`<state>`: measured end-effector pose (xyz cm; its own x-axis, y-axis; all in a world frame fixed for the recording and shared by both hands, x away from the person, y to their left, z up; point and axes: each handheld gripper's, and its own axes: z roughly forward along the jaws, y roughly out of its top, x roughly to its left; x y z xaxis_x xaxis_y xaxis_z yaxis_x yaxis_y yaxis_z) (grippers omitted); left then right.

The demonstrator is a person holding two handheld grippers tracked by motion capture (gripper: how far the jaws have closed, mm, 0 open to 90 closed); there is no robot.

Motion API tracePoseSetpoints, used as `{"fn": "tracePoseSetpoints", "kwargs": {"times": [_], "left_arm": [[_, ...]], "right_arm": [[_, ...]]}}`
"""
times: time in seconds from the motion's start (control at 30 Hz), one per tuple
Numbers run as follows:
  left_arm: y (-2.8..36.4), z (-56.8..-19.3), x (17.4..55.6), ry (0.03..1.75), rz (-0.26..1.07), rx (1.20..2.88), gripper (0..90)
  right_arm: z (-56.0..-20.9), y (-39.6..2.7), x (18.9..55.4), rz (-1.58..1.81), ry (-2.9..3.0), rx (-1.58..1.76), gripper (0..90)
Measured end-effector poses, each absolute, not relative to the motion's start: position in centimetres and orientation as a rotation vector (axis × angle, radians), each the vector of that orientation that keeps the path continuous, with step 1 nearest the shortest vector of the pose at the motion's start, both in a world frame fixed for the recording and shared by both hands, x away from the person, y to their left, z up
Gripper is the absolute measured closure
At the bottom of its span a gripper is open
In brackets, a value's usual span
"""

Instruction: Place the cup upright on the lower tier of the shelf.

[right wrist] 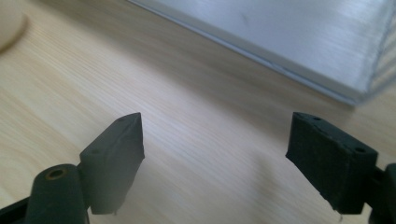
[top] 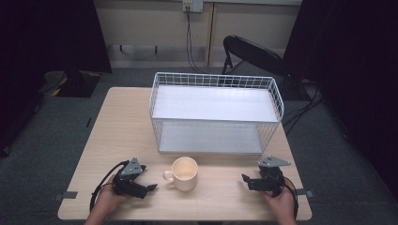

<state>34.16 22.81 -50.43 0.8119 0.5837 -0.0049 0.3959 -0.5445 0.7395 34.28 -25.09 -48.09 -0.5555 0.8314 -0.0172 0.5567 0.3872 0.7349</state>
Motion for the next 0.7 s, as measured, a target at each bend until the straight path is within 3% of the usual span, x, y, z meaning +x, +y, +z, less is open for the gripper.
{"fn": "tracePoseSetpoints", "kwargs": {"times": [0.23,0.7], "left_arm": [[22.8,-50.4,34.2,0.717,0.310,2.216,13.6],[22.8,-50.4,34.2,0.717,0.310,2.216,13.6]], "right_arm": [[-46.2,-22.3,34.5,1.051,2.344,1.102,21.1],[-43.5,-18.9,35.3,1.125,2.408,1.049,18.3]]}}
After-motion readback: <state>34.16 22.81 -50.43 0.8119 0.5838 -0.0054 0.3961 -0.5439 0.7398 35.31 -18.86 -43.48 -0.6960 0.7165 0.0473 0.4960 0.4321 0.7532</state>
